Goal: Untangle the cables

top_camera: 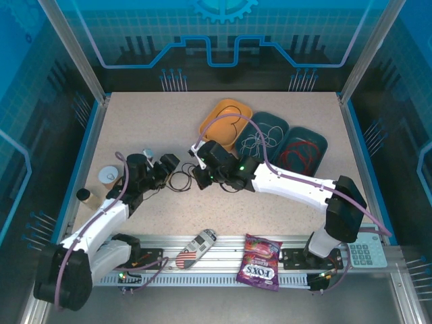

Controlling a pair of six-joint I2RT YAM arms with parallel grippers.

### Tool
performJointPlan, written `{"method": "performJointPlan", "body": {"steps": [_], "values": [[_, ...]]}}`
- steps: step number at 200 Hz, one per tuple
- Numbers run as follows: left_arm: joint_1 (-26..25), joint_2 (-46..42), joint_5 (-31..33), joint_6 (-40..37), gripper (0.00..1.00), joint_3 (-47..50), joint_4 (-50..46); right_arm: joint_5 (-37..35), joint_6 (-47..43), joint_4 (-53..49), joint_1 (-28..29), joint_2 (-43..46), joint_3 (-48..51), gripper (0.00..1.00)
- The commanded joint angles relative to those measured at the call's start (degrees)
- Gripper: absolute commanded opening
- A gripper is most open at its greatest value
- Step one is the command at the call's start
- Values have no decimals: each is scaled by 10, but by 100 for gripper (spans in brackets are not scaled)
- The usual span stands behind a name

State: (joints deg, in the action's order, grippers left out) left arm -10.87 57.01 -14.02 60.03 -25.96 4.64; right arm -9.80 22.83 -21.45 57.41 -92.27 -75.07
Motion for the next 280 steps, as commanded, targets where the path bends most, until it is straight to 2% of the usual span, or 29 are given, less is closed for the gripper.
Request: {"method": "performJointPlan", "body": {"steps": [1, 21, 57, 91, 102, 141, 179, 197, 247, 280], "values": [[4, 17, -42, 5, 74, -18, -3, 11, -4, 44, -5, 26, 13, 0], [4, 37, -59, 20, 71, -13, 31, 22, -5, 61, -4, 28, 19, 0], [2, 63, -67, 24, 56, -9, 59, 26, 0, 75, -4, 36, 24, 0], [1, 64, -59, 26, 28, 3, 72, -3, 1, 79, -4, 53, 33, 0], [1, 58, -45, 19, 22, 4, 64, -15, 3, 80, -5, 62, 39, 0], [10, 17, 24, -24, 15, -5, 17, -78, 20, 74, -12, 103, 71, 0], [18, -10, 56, -101, 9, -37, -40, -112, 49, 71, -39, 150, 110, 0], [19, -15, 52, -117, 10, -42, -47, -86, 50, 91, -53, 169, 129, 0], [18, -27, 54, -147, 37, -49, -62, -89, 8, 51, -79, 152, 68, 0], [18, -31, 55, -156, 49, -45, -65, -102, -12, 28, -120, 106, 1, 0]]}}
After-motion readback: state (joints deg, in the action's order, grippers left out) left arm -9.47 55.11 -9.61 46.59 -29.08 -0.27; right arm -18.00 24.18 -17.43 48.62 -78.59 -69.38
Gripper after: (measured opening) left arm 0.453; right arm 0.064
